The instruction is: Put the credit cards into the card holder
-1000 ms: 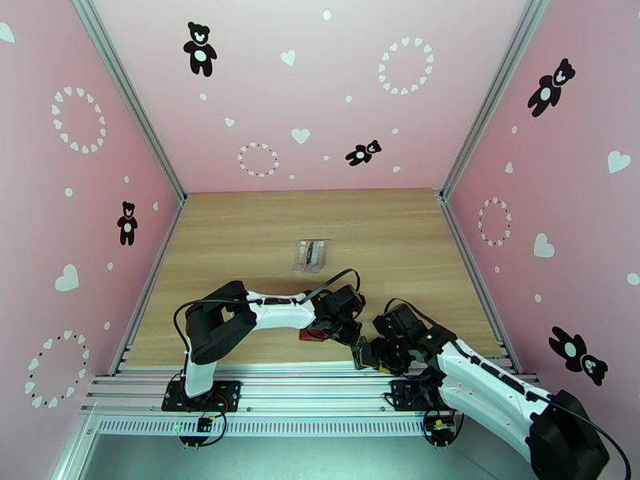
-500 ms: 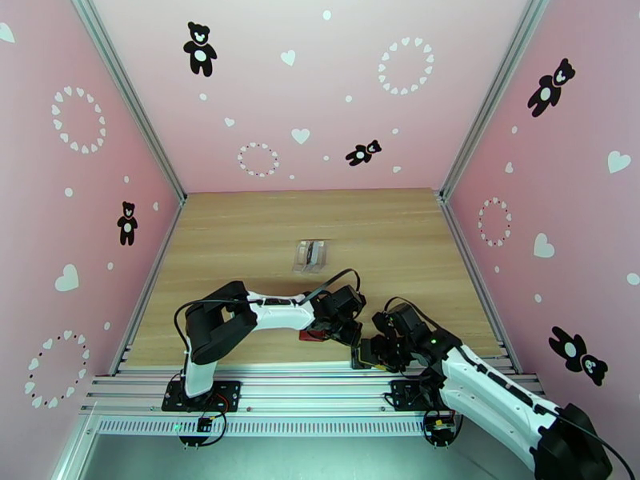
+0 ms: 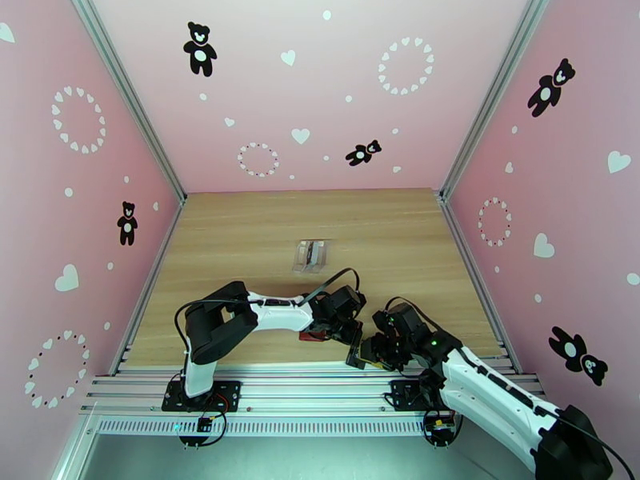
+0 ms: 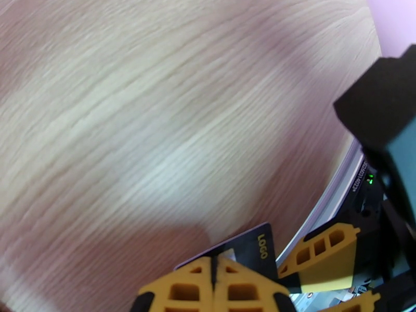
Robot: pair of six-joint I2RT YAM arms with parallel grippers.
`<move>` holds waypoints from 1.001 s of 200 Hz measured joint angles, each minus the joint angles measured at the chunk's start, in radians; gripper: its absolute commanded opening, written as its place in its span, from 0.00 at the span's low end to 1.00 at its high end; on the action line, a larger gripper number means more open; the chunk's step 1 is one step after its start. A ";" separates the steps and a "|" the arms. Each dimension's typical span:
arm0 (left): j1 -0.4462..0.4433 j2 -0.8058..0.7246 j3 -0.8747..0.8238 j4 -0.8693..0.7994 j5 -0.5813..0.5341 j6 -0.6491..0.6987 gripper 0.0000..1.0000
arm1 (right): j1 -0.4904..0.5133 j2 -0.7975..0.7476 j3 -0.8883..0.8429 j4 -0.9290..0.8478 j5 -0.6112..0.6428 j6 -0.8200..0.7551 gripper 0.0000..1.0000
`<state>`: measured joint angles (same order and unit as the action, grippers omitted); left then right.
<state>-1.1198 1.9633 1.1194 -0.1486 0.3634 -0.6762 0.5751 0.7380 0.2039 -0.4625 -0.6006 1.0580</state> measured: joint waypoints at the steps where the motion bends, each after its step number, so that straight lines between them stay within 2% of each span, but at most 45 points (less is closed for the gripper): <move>1: 0.000 0.000 0.000 0.000 0.000 0.000 0.00 | 0.000 0.000 -0.001 0.002 0.000 0.001 0.34; 76: 0.002 -0.001 -0.015 0.030 0.000 -0.021 0.00 | 0.000 0.019 -0.013 0.047 0.007 0.031 0.34; 134: 0.002 -0.047 -0.054 -0.006 -0.017 -0.026 0.02 | 0.000 0.039 -0.003 0.026 0.021 -0.029 0.42; 175: 0.002 -0.100 -0.103 -0.039 -0.052 -0.037 0.02 | 0.000 0.032 0.003 0.002 0.024 -0.057 0.42; 200: 0.001 -0.127 -0.132 -0.047 -0.074 -0.048 0.07 | 0.000 0.024 0.003 -0.009 0.024 -0.070 0.44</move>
<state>-1.1191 1.8362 0.9878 -0.1951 0.2893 -0.7246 0.5751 0.7624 0.2070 -0.4713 -0.5770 0.9878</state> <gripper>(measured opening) 0.063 0.434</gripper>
